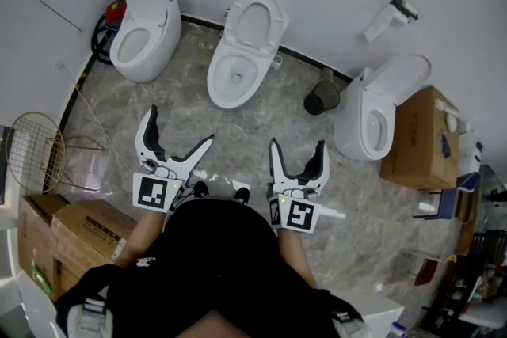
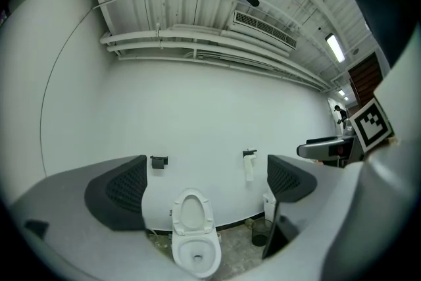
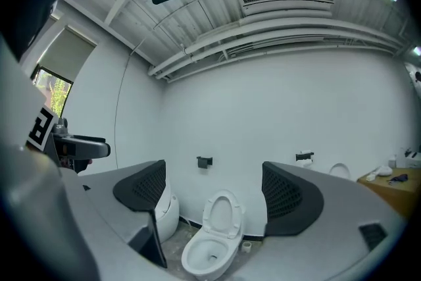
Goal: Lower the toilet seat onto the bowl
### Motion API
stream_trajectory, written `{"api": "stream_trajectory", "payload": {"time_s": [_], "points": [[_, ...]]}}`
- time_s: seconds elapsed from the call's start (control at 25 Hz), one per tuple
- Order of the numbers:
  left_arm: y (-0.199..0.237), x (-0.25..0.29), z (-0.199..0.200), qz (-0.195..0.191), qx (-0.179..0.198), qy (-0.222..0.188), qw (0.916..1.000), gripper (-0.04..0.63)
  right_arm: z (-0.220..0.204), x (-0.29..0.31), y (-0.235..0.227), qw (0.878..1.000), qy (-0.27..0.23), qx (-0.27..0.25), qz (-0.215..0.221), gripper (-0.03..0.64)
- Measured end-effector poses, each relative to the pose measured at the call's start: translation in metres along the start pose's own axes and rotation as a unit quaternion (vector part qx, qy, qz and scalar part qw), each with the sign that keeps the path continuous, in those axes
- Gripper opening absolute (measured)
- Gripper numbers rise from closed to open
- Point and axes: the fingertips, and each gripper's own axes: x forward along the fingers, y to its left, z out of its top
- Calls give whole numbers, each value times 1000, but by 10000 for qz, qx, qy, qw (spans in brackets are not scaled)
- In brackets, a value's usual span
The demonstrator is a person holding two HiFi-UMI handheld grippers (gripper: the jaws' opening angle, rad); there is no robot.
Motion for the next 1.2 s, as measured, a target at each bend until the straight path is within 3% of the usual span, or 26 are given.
{"api": "stream_trajectory", "payload": {"time_s": [0.32, 0.72, 0.96, 1.2], "points": [[12, -7, 7, -34, 26, 39, 10000, 552, 3, -8, 4, 9998, 126, -48, -136, 443], [44, -34, -3, -195, -48, 95, 9998, 552, 7, -8, 45, 9996, 75, -178, -213, 443], [63, -44, -2, -208, 201, 89, 9995, 552, 6, -6, 67, 9994, 51, -234, -252, 443], [92, -36, 1, -87, -126, 21, 9999, 552, 6, 3, 80, 9995, 85, -225, -218, 443]]}}
